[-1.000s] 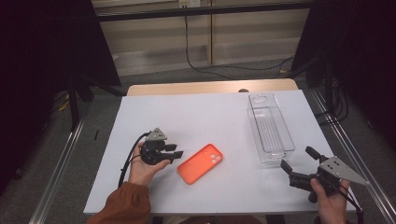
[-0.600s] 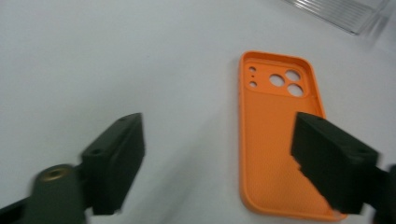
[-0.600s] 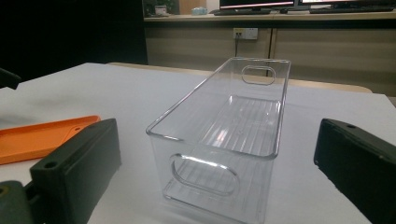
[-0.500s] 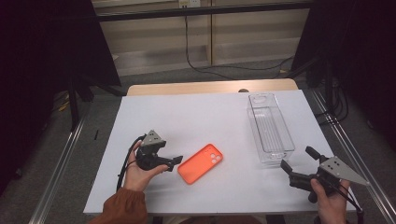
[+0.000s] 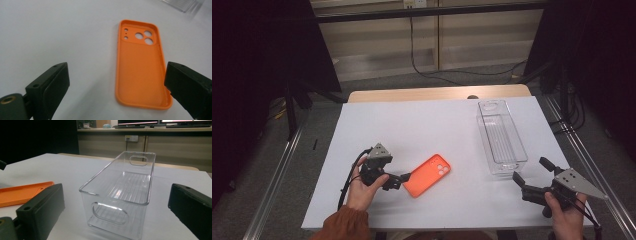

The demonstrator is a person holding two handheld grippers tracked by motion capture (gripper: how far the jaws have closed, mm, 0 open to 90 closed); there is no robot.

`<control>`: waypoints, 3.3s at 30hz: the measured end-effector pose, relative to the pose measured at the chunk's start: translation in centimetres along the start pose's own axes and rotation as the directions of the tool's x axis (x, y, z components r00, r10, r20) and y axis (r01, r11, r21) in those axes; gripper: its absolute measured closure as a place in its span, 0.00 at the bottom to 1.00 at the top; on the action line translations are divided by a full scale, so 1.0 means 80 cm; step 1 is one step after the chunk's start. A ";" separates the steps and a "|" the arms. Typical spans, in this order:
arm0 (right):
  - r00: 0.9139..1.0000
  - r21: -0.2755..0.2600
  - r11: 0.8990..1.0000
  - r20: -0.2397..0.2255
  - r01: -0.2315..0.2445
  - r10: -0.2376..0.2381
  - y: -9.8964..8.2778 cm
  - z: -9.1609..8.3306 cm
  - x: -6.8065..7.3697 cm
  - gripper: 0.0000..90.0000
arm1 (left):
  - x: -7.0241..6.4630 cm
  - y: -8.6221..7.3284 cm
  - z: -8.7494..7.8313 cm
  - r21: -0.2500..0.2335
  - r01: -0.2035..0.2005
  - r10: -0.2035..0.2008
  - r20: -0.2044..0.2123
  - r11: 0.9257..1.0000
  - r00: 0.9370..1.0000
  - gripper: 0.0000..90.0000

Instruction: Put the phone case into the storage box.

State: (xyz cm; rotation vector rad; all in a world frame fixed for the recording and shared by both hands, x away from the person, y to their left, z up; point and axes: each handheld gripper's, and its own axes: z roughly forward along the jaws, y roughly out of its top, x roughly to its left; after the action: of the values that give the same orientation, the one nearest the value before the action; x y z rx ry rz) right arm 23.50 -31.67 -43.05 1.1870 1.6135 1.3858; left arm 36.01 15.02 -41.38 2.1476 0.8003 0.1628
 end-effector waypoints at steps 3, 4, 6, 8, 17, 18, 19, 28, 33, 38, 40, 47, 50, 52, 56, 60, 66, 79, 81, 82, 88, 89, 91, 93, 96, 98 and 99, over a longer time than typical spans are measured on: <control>1.000 -0.002 1.000 -0.001 0.001 -0.001 0.000 0.000 0.001 0.00 | -0.002 0.001 0.003 0.010 -0.008 0.008 0.008 1.000 1.000 0.07; 1.000 -0.001 1.000 -0.001 0.002 -0.002 0.000 0.000 0.001 0.00 | -0.003 0.002 0.003 0.011 -0.015 0.015 0.012 1.000 1.000 0.07; 1.000 -0.002 1.000 -0.002 0.004 -0.004 0.000 0.000 0.000 0.00 | -0.003 0.003 0.006 0.013 -0.009 0.008 0.027 1.000 1.000 0.07; 1.000 -0.002 1.000 -0.002 0.002 -0.002 0.000 0.000 0.001 0.00 | -0.005 0.004 0.011 0.018 -0.005 0.005 0.020 1.000 1.000 0.07; 1.000 -0.003 1.000 -0.003 0.004 -0.004 0.000 0.000 0.000 0.00 | -0.013 0.013 0.022 0.077 -0.016 0.014 0.034 0.997 0.999 0.07; 1.000 -0.002 1.000 -0.003 0.002 -0.002 0.000 0.000 0.000 0.00 | -0.014 0.014 0.023 0.070 -0.019 0.017 0.041 0.997 0.999 0.07; 1.000 -0.003 1.000 -0.004 0.003 -0.003 0.000 0.000 0.000 0.00 | -0.015 0.016 0.025 0.083 -0.025 0.022 0.041 0.996 0.999 0.07; 1.000 -0.002 1.000 -0.003 0.001 -0.001 0.000 0.001 0.000 0.00 | -0.032 0.033 0.044 0.146 -0.104 0.090 0.100 0.984 0.991 0.06; 1.000 -0.002 1.000 -0.004 0.002 -0.003 0.000 0.001 0.000 0.00 | -0.036 0.039 0.058 0.182 -0.111 0.092 0.110 0.977 0.990 0.06; 1.000 -0.002 1.000 -0.006 0.002 -0.002 0.000 0.000 0.000 0.00 | -0.033 0.044 0.071 0.209 -0.099 0.075 0.118 0.973 0.990 0.06; 1.000 -0.003 1.000 -0.005 -0.003 0.003 0.000 0.001 0.000 0.00 | -0.033 0.045 0.075 0.219 -0.095 0.069 0.122 0.971 0.990 0.06; 1.000 0.001 1.000 -0.008 0.002 -0.002 0.000 0.001 0.000 0.00 | -0.036 0.045 0.091 0.276 -0.123 0.090 0.128 0.953 0.988 0.06; 1.000 0.002 1.000 -0.008 0.002 -0.002 -0.001 0.001 0.000 0.00 | -0.034 0.043 0.096 0.301 -0.122 0.088 0.125 0.946 0.988 0.06; 1.000 0.003 1.000 -0.009 0.002 -0.002 -0.001 0.001 0.000 0.00 | -0.033 0.043 0.099 0.306 -0.126 0.095 0.115 0.944 0.989 0.06; 1.000 0.003 1.000 -0.010 0.005 -0.005 -0.001 0.002 0.000 0.00 | -0.035 0.044 0.104 0.328 -0.132 0.099 0.117 0.935 0.988 0.06; 1.000 0.003 1.000 -0.010 0.002 -0.002 -0.001 0.001 0.001 0.00 | -0.039 0.047 0.108 0.346 -0.146 0.117 0.105 0.927 0.988 0.05; 1.000 0.004 1.000 -0.012 0.006 -0.006 -0.001 0.001 0.000 0.00 | -0.050 0.046 0.114 0.359 -0.169 0.163 0.046 0.918 0.986 0.04; 1.000 0.004 1.000 -0.013 0.006 -0.006 -0.001 0.001 0.001 0.00 | -0.054 0.042 0.115 0.343 -0.160 0.163 0.019 0.926 0.986 0.05; 1.000 0.003 1.000 -0.016 0.007 -0.007 -0.001 0.001 0.001 0.00 | -0.055 0.044 0.115 0.356 -0.159 0.164 0.014 0.921 0.986 0.07; 1.000 0.003 1.000 -0.016 0.007 -0.007 -0.001 0.001 0.001 0.00 | -0.056 0.045 0.115 0.358 -0.154 0.161 0.011 0.921 0.987 0.08; 1.000 0.008 1.000 -0.015 0.011 -0.011 -0.001 0.003 0.000 0.00 | -0.056 0.048 0.112 0.368 -0.161 0.167 0.013 0.916 0.986 0.18; 1.000 0.007 1.000 -0.015 0.009 -0.009 -0.001 0.003 0.001 0.00 | -0.059 0.047 0.114 0.349 -0.130 0.137 0.004 0.928 0.991 0.18; 1.000 0.007 1.000 -0.017 0.010 -0.010 -0.001 0.002 0.001 0.00 | -0.058 0.048 0.113 0.361 -0.142 0.149 0.007 0.922 0.989 0.18; 1.000 0.006 1.000 -0.015 0.010 -0.010 -0.001 0.002 0.001 0.00 | -0.056 0.049 0.112 0.368 -0.159 0.165 0.016 0.916 0.986 0.18; 1.000 0.008 1.000 -0.017 0.010 -0.009 -0.001 0.002 0.001 0.00 | -0.055 0.049 0.111 0.362 -0.164 0.167 0.024 0.918 0.986 0.18; 1.000 0.007 1.000 -0.017 0.011 -0.011 -0.001 0.002 0.001 0.00 | -0.055 0.049 0.111 0.362 -0.165 0.168 0.023 0.918 0.986 0.18; 1.000 0.007 1.000 -0.017 0.012 -0.011 -0.001 0.002 0.001 0.00 | -0.055 0.049 0.111 0.360 -0.164 0.168 0.022 0.918 0.986 0.18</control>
State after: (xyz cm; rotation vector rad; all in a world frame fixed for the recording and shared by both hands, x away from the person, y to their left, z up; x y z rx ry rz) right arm 23.60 -31.55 -43.15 1.1712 1.6363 1.3878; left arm 37.75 4.75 -43.66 2.5674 0.6923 0.1197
